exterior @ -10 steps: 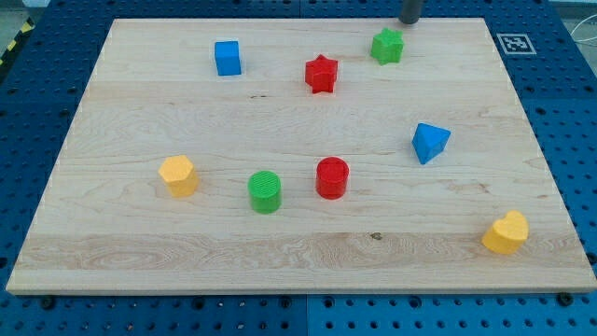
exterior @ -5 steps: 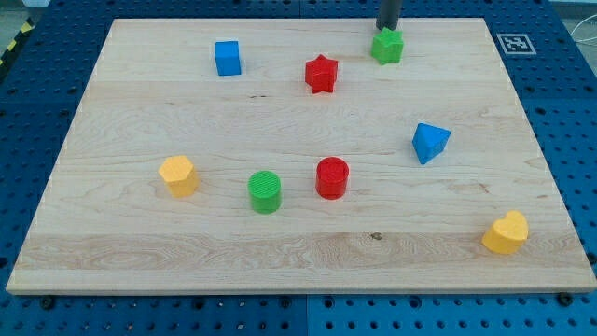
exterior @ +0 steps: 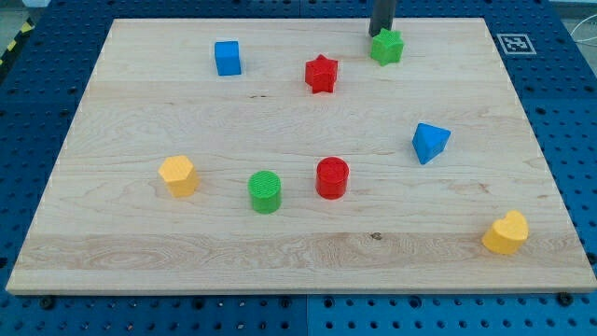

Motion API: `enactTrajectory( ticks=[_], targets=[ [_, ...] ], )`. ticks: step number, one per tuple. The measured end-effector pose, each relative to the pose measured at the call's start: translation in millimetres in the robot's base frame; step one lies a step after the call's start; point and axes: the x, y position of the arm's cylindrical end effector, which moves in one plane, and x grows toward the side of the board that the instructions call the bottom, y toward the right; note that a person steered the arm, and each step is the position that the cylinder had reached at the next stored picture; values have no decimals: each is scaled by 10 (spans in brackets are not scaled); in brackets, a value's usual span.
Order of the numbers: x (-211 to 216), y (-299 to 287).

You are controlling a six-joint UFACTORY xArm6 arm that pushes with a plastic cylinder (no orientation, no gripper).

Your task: Slide green star down a bit

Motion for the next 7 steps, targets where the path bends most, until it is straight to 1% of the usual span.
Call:
enactTrajectory(
  ticks=[3, 7],
  targets=[
    [395, 0],
    [642, -1]
  ],
)
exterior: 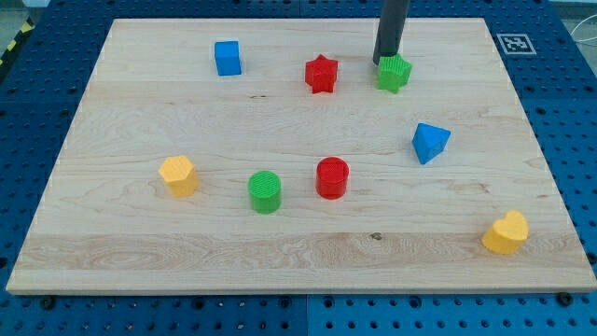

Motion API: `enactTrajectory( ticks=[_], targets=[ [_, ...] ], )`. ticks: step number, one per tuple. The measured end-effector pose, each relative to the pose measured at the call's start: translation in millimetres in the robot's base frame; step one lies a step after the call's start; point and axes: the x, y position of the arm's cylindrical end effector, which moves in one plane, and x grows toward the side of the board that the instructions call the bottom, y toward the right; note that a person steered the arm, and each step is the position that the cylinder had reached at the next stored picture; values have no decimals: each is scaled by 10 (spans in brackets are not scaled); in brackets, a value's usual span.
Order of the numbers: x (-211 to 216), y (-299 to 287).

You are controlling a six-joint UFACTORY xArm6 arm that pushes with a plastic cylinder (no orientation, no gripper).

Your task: Slide green star down a bit

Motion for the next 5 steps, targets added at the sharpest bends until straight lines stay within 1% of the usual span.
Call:
enactTrajectory(
  ticks=[3, 4, 5],
  targets=[
    [19, 0],
    [-107, 0],
    [-133, -7]
  ],
)
